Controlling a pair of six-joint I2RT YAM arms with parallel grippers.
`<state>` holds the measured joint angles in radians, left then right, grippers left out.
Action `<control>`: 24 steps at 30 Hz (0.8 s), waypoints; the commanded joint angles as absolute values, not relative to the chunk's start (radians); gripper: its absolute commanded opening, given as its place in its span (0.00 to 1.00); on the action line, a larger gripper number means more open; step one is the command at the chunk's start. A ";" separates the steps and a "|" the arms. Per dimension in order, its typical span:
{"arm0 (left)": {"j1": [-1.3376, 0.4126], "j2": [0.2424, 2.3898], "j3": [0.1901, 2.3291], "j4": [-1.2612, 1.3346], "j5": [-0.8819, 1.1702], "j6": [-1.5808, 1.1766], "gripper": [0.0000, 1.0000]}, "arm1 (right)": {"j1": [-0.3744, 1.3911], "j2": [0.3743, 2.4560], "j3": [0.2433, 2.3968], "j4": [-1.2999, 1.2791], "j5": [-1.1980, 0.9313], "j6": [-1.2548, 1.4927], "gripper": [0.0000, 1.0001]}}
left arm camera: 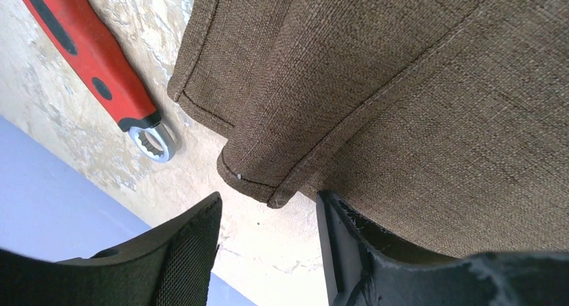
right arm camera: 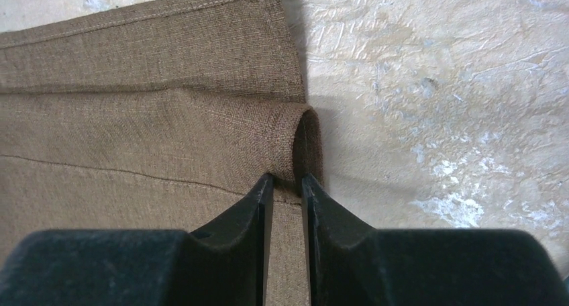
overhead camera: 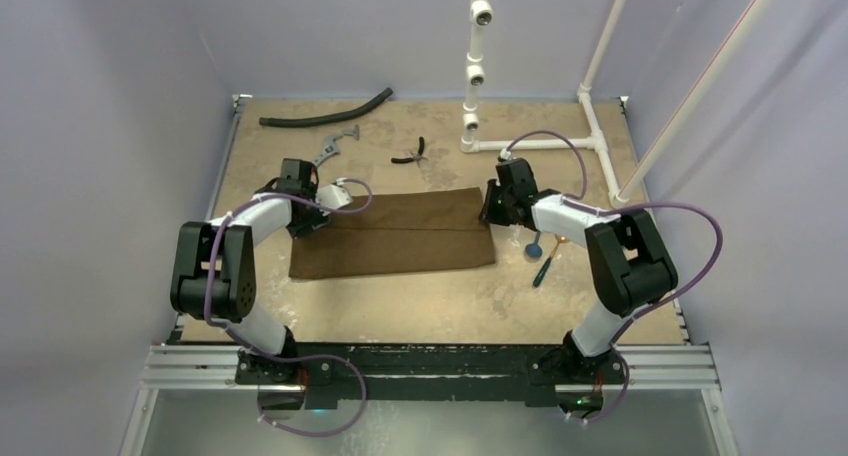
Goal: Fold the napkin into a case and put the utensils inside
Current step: Fold and flatten the napkin at the center of the board.
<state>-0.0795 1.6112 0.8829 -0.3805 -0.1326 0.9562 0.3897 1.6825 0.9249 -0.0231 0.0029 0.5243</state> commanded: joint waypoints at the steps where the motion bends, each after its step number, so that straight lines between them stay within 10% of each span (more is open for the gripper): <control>1: -0.076 1.573 0.866 -0.330 -0.140 0.937 0.50 | 0.387 1.663 0.905 0.030 -0.038 0.533 0.25; 8: -0.076 1.561 0.858 -0.325 -0.128 0.924 0.01 | 0.387 1.576 0.881 0.042 -0.029 0.541 0.00; 24: -0.074 1.350 0.998 -0.649 -0.056 0.919 0.00 | 0.388 1.288 0.850 -0.094 -0.049 0.541 0.00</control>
<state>-0.0795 1.4391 0.9230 -0.5316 -0.1040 0.9085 0.3897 1.3815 0.8749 -0.0254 -0.0231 0.5385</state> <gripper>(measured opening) 0.003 0.007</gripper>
